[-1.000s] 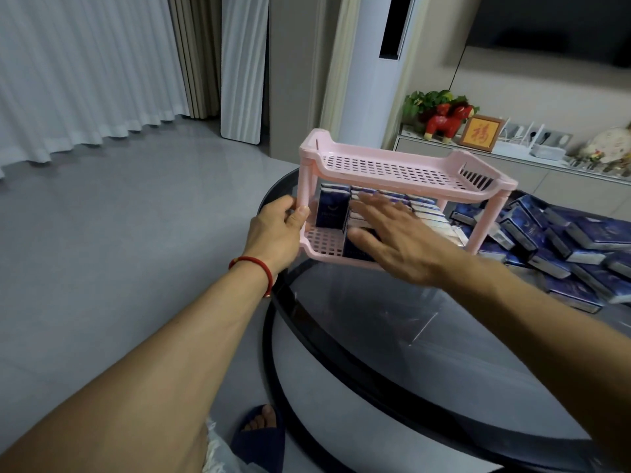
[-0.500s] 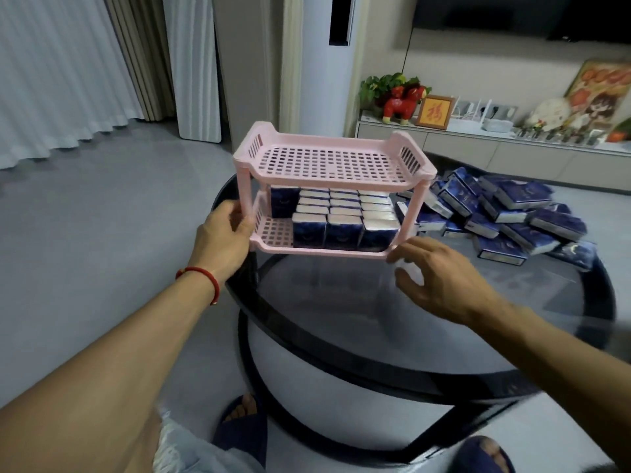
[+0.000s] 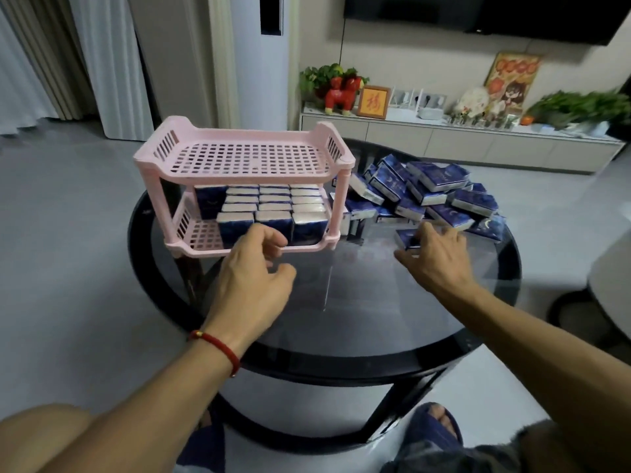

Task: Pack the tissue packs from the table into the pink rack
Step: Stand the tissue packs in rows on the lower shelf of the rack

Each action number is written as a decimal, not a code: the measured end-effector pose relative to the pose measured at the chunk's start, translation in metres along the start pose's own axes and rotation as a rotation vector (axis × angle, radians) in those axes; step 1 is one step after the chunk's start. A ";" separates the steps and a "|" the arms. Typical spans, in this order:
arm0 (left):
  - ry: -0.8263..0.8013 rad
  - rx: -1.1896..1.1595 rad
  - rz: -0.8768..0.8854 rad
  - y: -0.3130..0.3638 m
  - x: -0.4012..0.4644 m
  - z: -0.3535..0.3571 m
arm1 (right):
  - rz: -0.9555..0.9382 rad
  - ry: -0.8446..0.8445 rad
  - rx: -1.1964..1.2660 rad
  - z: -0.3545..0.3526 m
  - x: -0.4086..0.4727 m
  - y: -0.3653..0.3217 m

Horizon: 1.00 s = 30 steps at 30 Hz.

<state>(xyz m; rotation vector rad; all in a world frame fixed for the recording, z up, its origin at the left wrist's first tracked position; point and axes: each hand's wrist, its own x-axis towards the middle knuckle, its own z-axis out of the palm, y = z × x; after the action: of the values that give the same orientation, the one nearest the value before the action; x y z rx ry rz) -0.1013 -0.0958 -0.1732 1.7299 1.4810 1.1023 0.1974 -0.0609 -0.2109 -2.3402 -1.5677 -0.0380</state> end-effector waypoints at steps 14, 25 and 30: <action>-0.348 -0.552 -0.346 0.033 0.013 0.105 | -0.598 -0.216 0.545 -0.029 -0.058 0.006; -0.148 -0.566 -0.343 0.019 0.018 0.110 | 0.039 0.273 0.265 0.015 0.030 0.045; -0.103 0.198 0.161 0.016 0.011 0.098 | 0.272 0.282 0.428 0.015 0.052 0.035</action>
<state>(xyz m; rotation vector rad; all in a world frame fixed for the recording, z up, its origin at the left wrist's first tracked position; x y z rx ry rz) -0.0074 -0.0816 -0.2038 2.0415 1.4487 0.9558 0.2473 -0.0222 -0.2236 -2.0764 -1.0011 0.0278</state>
